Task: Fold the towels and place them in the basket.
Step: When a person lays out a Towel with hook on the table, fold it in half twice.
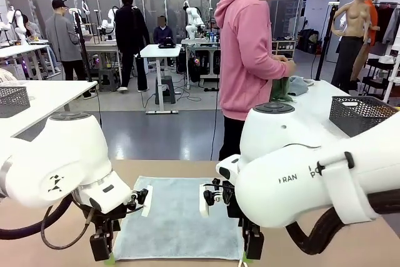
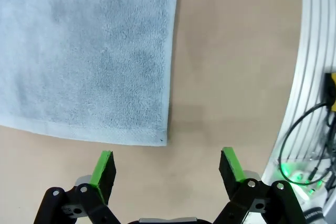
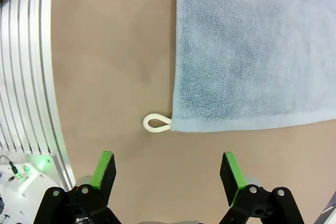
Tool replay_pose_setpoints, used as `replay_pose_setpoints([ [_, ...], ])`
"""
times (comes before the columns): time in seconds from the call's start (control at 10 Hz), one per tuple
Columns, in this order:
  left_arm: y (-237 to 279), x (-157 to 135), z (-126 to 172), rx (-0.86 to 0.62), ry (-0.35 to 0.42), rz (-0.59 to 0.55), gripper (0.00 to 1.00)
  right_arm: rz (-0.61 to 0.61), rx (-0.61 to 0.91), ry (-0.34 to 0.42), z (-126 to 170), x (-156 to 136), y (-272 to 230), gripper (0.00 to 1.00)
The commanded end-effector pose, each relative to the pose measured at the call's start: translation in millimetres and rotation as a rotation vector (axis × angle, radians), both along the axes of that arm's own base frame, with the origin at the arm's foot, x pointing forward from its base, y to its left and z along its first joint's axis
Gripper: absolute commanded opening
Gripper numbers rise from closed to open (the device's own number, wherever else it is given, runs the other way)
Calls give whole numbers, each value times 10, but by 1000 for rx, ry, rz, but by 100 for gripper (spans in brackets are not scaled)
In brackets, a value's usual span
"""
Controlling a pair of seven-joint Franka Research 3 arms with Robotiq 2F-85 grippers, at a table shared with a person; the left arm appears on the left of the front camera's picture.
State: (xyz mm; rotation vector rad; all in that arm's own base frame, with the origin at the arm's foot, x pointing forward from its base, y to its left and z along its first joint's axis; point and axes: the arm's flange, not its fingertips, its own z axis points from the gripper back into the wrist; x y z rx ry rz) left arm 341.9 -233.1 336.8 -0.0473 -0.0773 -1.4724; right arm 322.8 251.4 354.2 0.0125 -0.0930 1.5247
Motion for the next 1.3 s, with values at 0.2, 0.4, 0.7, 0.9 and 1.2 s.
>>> replay_pose_setpoints([
  [0.2,376,-413,-412,-17,-7,-32,100,18,12,-21,-479,-398,-394,100],
  [0.4,361,-378,-444,-20,-11,-33,100,17,6,-20,-525,-382,-405,100],
  [0.7,341,-382,-525,-7,4,-30,100,26,12,-13,-622,-343,-420,100],
  [0.9,308,-388,-565,-4,9,-28,100,26,11,-10,-682,-333,-425,100],
  [1.2,282,-389,-597,-6,14,-32,100,26,23,-1,-750,-303,-440,100],
])
